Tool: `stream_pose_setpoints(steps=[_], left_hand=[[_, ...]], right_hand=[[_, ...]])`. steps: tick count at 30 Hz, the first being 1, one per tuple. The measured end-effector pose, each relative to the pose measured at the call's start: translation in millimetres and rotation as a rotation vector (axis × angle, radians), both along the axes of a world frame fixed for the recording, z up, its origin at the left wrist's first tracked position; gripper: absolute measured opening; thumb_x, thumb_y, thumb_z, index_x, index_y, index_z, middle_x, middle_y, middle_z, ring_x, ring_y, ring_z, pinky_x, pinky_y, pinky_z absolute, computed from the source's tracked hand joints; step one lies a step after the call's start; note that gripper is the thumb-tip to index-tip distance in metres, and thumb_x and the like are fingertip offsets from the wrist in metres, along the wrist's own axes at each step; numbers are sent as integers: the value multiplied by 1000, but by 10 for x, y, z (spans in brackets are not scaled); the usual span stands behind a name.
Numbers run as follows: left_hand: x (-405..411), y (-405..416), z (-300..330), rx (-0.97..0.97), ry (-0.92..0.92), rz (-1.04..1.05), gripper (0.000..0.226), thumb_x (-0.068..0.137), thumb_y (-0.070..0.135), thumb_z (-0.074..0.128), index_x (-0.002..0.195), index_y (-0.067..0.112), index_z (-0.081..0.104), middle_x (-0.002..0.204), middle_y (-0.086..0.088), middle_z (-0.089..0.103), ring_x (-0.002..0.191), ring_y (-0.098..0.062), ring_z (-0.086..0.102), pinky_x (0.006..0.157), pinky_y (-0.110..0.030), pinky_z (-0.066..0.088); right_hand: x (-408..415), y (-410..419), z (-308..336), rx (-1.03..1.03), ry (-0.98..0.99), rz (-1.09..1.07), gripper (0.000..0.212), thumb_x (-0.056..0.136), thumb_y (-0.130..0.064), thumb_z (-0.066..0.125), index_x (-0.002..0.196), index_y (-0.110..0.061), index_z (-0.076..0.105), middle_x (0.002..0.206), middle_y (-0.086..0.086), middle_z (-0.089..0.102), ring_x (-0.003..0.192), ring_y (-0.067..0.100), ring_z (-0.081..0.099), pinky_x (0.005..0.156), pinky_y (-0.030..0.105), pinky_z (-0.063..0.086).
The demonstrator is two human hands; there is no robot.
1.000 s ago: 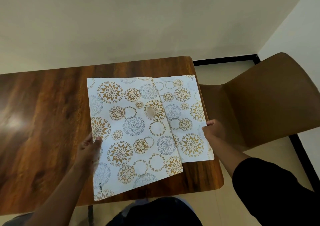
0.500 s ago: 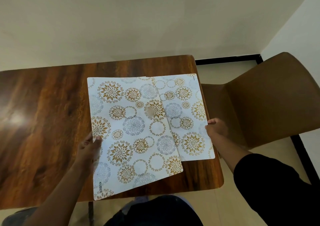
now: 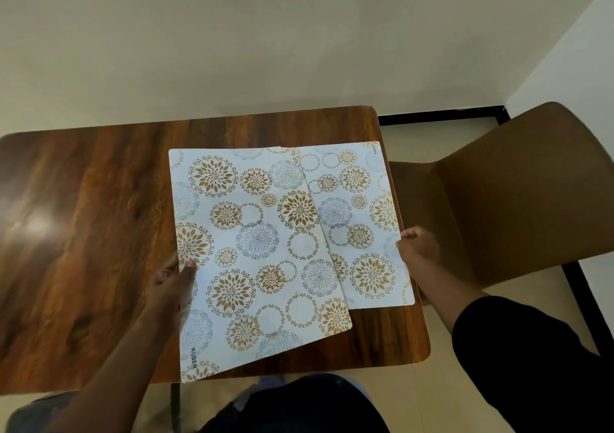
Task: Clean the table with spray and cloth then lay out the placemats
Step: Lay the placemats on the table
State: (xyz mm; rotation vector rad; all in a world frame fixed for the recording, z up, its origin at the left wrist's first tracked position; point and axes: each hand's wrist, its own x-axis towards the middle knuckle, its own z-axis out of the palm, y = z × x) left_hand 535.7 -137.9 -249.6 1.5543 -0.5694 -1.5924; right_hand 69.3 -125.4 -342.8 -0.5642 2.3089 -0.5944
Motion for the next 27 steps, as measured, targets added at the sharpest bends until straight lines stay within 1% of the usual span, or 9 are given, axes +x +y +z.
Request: stream_pose_setpoints(steps=[3, 6, 8, 12, 17, 20, 23, 25, 27], left_hand=[[38, -3, -16, 7, 9, -14, 38, 111, 9, 50, 148, 10, 59, 136, -18, 71, 96, -31, 81, 75, -51, 68], [75, -16, -16, 11, -4, -20, 35, 110, 11, 53, 143, 15, 64, 134, -18, 73, 97, -33, 81, 76, -53, 67], [79, -29, -15, 10, -2, -15, 36, 109, 11, 54, 145, 14, 62, 136, -19, 72, 98, -34, 81, 79, -56, 67], [47, -30, -7, -9, -5, 0, 39, 111, 9, 51, 149, 11, 58, 135, -17, 72, 96, -31, 81, 79, -54, 67], [76, 27, -40, 0, -39, -10, 31, 110, 10, 52, 136, 17, 68, 133, -17, 74, 99, -34, 80, 79, -54, 67], [102, 84, -43, 7, -45, 1, 34, 111, 9, 51, 142, 14, 65, 132, -17, 74, 101, -35, 79, 79, -55, 67], [145, 124, -48, 24, -18, 17, 37, 111, 10, 50, 146, 14, 61, 128, -16, 76, 97, -35, 81, 77, -58, 66], [185, 148, -74, 33, -6, 30, 36, 111, 10, 50, 145, 16, 61, 127, -15, 77, 96, -35, 81, 77, -58, 66], [225, 165, -117, 34, 6, 35, 38, 111, 10, 51, 147, 15, 59, 133, -17, 74, 102, -37, 80, 81, -62, 65]], right_hand=[[6, -3, -7, 1, 5, 5, 12, 94, -11, 68, 99, -21, 66, 95, -1, 65, 72, 13, 59, 54, 23, 42], [17, -15, -4, 11, 14, 7, 12, 93, -10, 68, 100, -20, 67, 98, 0, 65, 76, 16, 60, 54, 24, 40], [18, -19, 1, 16, 18, 4, 12, 93, -10, 68, 99, -21, 66, 97, 0, 65, 74, 14, 58, 54, 24, 40], [17, -10, -1, 22, 19, -3, 11, 94, -13, 68, 100, -21, 64, 96, 0, 63, 72, 13, 56, 54, 24, 40], [13, 27, 27, 41, 10, -31, 17, 94, -15, 69, 107, -18, 60, 93, -1, 58, 69, 11, 54, 54, 25, 39], [23, 51, 80, 50, 28, -11, 23, 95, -18, 69, 114, -17, 57, 97, 0, 57, 68, 10, 52, 53, 25, 37], [111, 21, 210, -28, 50, 3, 22, 98, -21, 67, 115, -17, 56, 101, -1, 58, 69, 9, 52, 54, 24, 34], [239, -27, 293, -103, 17, 21, 19, 97, -22, 66, 114, -19, 58, 103, -1, 62, 75, 14, 59, 58, 25, 38], [411, -74, 356, -173, -65, 61, 16, 94, -23, 68, 109, -23, 62, 103, -2, 68, 78, 17, 65, 63, 29, 48]])
